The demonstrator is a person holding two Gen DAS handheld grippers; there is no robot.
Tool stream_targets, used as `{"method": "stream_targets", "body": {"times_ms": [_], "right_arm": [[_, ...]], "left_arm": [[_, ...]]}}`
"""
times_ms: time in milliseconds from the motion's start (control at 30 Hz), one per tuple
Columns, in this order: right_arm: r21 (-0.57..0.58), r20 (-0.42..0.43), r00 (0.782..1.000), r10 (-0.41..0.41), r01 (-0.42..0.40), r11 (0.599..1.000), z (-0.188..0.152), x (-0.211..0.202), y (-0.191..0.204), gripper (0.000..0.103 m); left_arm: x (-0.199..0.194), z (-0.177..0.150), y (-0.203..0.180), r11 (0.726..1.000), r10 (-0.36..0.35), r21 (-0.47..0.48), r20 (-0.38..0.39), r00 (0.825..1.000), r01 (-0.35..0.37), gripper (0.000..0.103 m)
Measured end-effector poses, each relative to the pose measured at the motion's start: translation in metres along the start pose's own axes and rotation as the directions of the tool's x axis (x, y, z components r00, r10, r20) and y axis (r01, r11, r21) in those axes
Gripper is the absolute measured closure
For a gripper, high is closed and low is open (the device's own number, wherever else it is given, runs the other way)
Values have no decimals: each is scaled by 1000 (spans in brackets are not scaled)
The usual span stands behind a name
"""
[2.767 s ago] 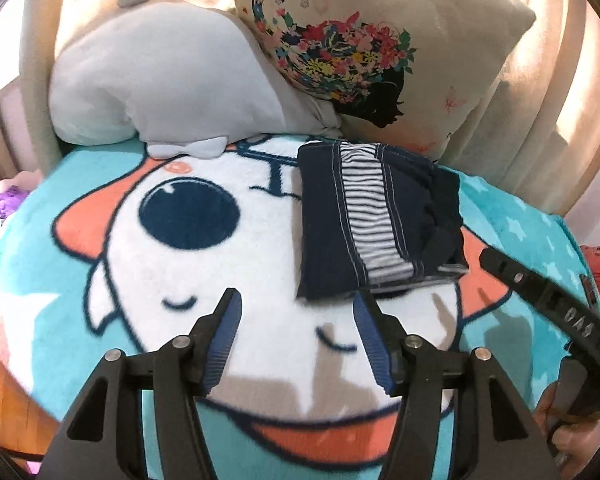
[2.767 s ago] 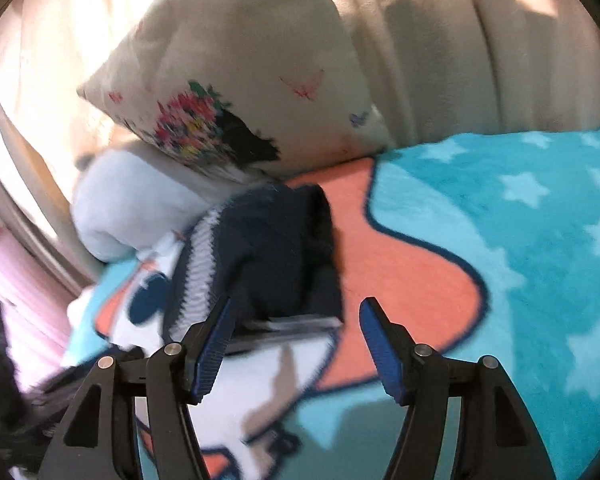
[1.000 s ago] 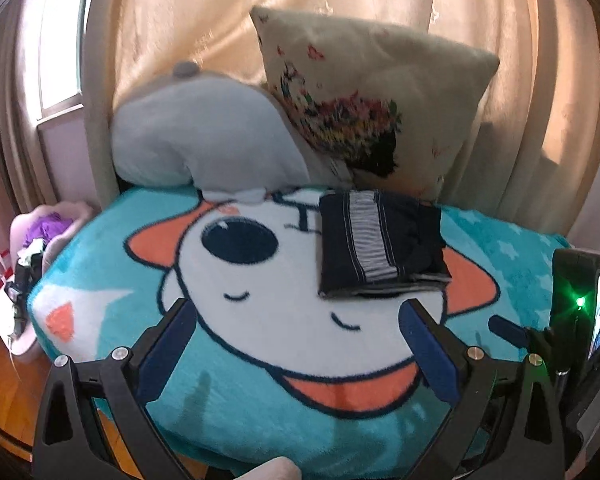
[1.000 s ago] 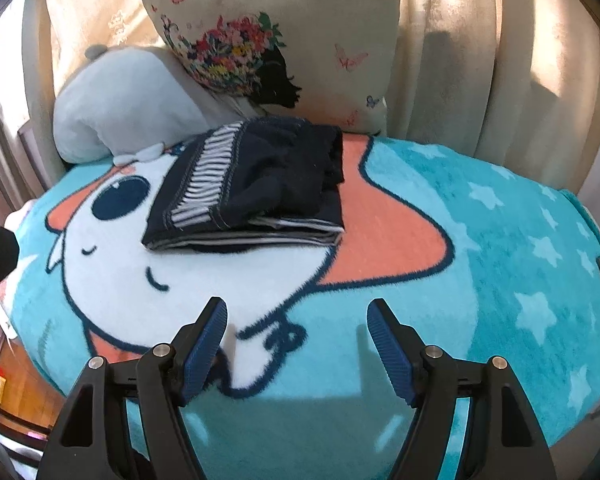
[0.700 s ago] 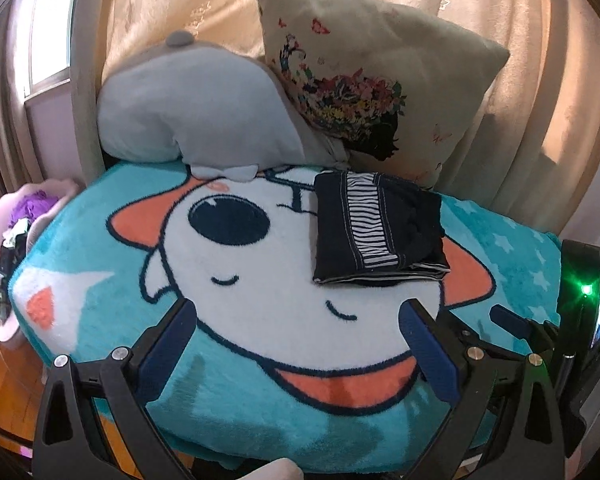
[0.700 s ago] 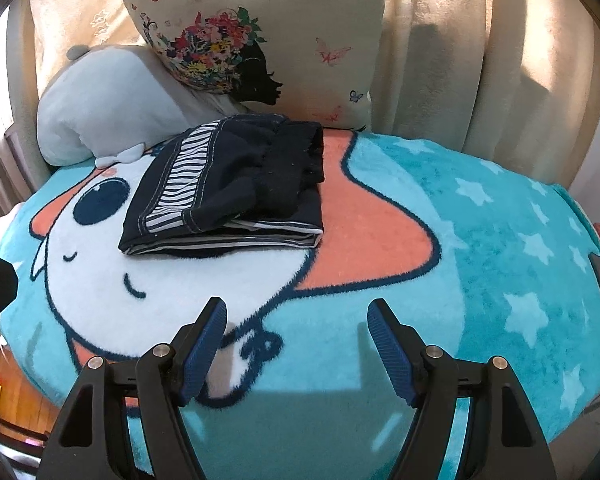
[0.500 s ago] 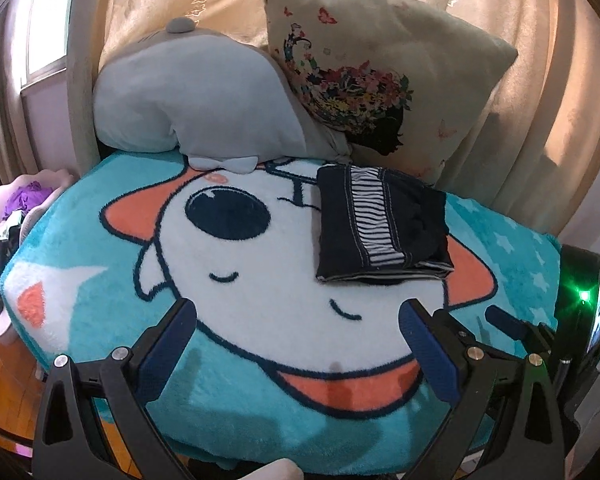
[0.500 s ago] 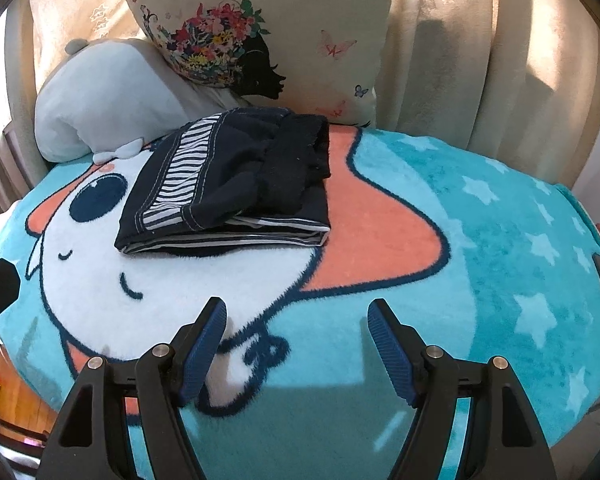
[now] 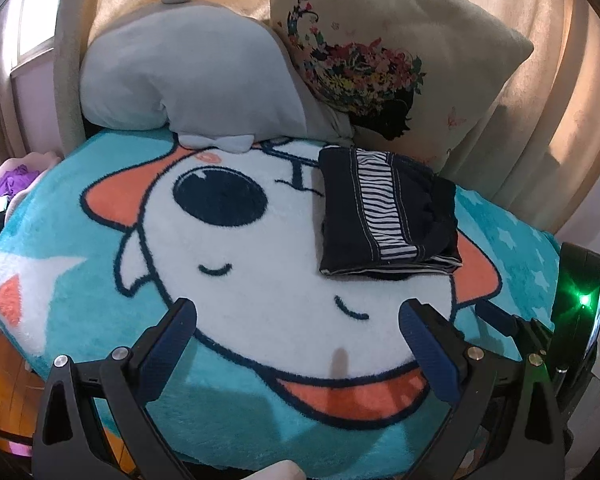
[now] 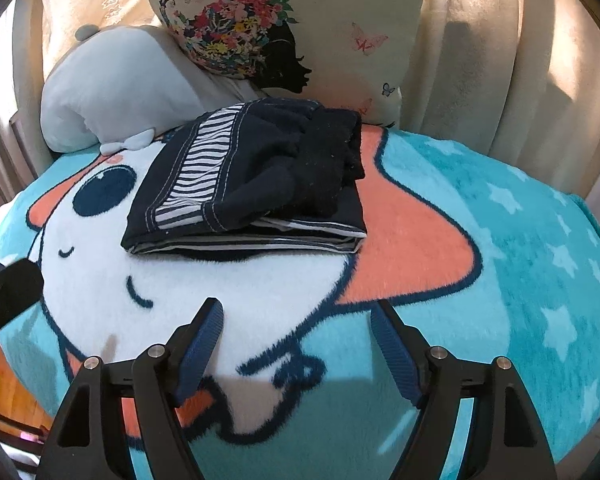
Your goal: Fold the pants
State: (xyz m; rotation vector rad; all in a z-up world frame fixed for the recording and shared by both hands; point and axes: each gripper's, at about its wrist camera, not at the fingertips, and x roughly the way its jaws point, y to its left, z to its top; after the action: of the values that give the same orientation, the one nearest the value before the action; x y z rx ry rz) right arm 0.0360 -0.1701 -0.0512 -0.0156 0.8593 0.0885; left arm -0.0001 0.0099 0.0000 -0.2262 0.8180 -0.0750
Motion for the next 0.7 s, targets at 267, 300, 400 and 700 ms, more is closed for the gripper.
{"method": "stream_targets", "body": {"times_ms": [267, 300, 400, 700], "right_arm": [[-11, 3, 1000, -10, 10, 1000, 3, 1, 2, 22], [-13, 3, 1000, -10, 10, 1000, 3, 1, 3, 22], [-21, 5, 1000, -13, 13, 1000, 4, 1, 4, 22], [-17, 6, 1000, -17, 17, 1000, 5, -1, 5, 22]], "left_arm": [[4, 1, 0, 1000, -24, -5, -15, 1000, 24, 2], [4, 1, 1, 1000, -27, -7, -18, 999, 27, 2], [4, 1, 3, 999, -40, -19, -23, 999, 40, 2], [1, 0, 9, 998, -55, -41, -16, 998, 54, 2]]}}
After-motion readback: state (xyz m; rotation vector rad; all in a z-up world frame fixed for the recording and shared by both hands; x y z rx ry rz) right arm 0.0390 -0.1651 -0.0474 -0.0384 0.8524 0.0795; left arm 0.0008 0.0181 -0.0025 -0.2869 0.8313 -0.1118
